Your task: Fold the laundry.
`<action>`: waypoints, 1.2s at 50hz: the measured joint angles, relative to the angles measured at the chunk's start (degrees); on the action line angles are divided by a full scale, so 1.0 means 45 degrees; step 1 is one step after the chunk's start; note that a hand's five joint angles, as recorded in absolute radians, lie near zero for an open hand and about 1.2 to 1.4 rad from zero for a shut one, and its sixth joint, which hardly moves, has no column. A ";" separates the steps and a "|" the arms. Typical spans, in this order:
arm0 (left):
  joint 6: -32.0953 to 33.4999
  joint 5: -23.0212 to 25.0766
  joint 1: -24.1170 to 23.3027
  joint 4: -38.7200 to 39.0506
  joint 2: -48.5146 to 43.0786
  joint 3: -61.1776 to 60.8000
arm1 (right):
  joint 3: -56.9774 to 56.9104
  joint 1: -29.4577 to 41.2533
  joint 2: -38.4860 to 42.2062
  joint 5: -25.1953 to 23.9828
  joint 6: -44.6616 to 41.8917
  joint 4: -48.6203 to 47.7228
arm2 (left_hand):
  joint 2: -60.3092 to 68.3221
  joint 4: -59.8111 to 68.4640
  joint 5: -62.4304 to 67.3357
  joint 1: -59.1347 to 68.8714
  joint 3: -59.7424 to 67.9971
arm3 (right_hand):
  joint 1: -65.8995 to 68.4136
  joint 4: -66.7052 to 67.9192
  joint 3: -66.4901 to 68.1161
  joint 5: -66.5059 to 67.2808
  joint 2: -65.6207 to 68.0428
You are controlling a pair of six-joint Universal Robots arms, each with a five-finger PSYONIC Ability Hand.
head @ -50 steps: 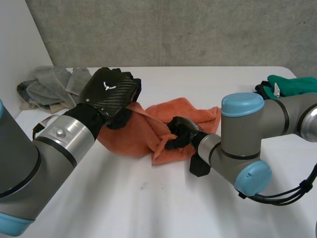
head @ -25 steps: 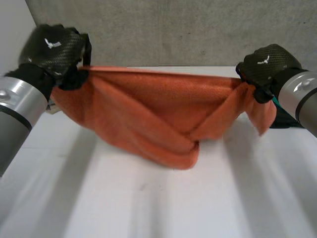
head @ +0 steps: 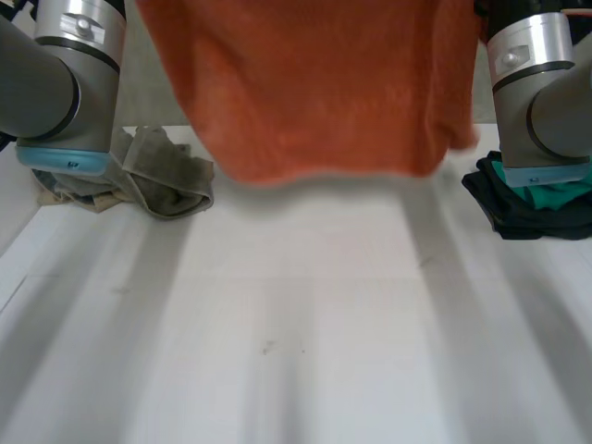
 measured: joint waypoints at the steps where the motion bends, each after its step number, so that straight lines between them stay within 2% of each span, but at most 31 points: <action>1: -0.0059 -0.0020 -0.0011 0.0098 0.0170 -0.0350 | 0.0261 -0.0001 -0.0104 -0.0269 0.0002 -0.0208 | 0.0000 0.0000 0.0000 0.0000 -0.0001 | 0.0000 0.0000 0.0000 0.0017 0.0000; 4: -0.0161 -0.0037 -0.0036 0.0124 0.0594 -0.1544 | 0.1126 -0.0050 -0.0332 -0.0899 0.0013 -0.0181 | 0.0000 -0.0001 0.0000 0.0000 0.0000 | 0.0000 0.0000 0.0001 0.0027 0.0000; 10: -0.0266 -0.0003 -0.0149 -0.0264 0.0982 -0.4483 | 0.3067 -0.0317 -0.0383 -0.1920 0.0022 0.1323 | 0.0001 0.0000 0.0000 0.0000 0.0004 | 0.0000 0.0001 0.0001 0.0031 0.0000; 17: -0.0360 0.0032 -0.0512 -0.0524 0.0700 -0.7268 | 0.5368 -0.0686 0.0390 -0.3229 -0.0140 0.3253 | 0.0007 0.0000 0.0000 0.0000 0.0004 | 0.0000 0.0003 0.0031 0.0029 0.0000; 21: -0.0398 0.0027 -0.0644 -0.0535 0.0421 -0.7967 | 0.6192 -0.0767 0.0865 -0.3489 -0.0189 0.3706 | 0.0007 0.0000 0.0000 0.0000 0.0004 | -0.0002 -0.0123 -0.0061 -0.0063 -0.0044; 23: -0.0412 0.0020 -0.0676 -0.0534 0.0349 -0.8122 | 0.6493 -0.0798 0.0976 -0.3502 -0.0088 0.3810 | 0.0007 0.0000 0.0000 0.0000 0.0004 | -0.0486 -0.1231 -0.1124 -0.0972 -0.0989; 26: -0.0426 0.0012 -0.0685 -0.0537 0.0342 -0.8220 | 0.6906 -0.0883 0.0946 -0.3455 0.0398 0.3910 | 0.0007 0.0000 0.0000 0.0000 0.0004 | -0.4805 -0.5519 -0.5419 -0.5541 -0.5300; 28: -0.0428 0.0009 -0.0679 -0.0550 0.0382 -0.8231 | 0.7146 -0.0970 0.0746 -0.3376 0.0970 0.3966 | 0.0007 0.0000 0.0000 0.0000 0.0004 | -0.6542 -0.7270 -0.7129 -0.7309 -0.6811; 33: -0.0439 0.0006 -0.0638 -0.0672 0.0609 -0.8229 | 0.7685 -0.1191 -0.0278 -0.2959 0.3429 0.4194 | 0.0007 0.0000 0.0000 0.0000 0.0004 | -0.8695 -0.9678 -0.9420 -0.9857 -0.9330; 41: -0.0449 0.0006 -0.0623 -0.1126 0.0899 -0.8208 | 0.7901 -0.1838 -0.2309 -0.2302 0.7727 0.5673 | 0.0007 0.0000 0.0000 0.0000 0.0004 | -0.9693 -1.0723 -1.0413 -1.0924 -1.0025; 46: -0.0586 0.0007 -0.0621 -0.1264 0.1202 -0.8107 | 0.7498 -0.2604 -0.3039 -0.2141 0.9962 0.7869 | 0.0007 0.0000 0.0000 0.0000 0.0004 | -0.9727 -1.0849 -1.0718 -1.1170 -1.0026; 53: -0.1399 0.0020 -0.0623 -0.1274 0.1656 -0.7885 | 0.7228 -0.2902 -0.2653 -0.1792 1.1200 0.9983 | 0.0007 0.0000 0.0000 0.0000 0.0004 | -0.9726 -1.0860 -1.0744 -1.1197 -1.0026; 60: -0.1846 0.0027 -0.0557 -0.1267 0.1821 -0.7671 | 0.7242 -0.2719 -0.0949 -0.1217 1.0766 0.9377 | 0.0007 0.0000 0.0000 0.0000 0.0004 | -0.9726 -1.0858 -1.0743 -1.1088 -1.0026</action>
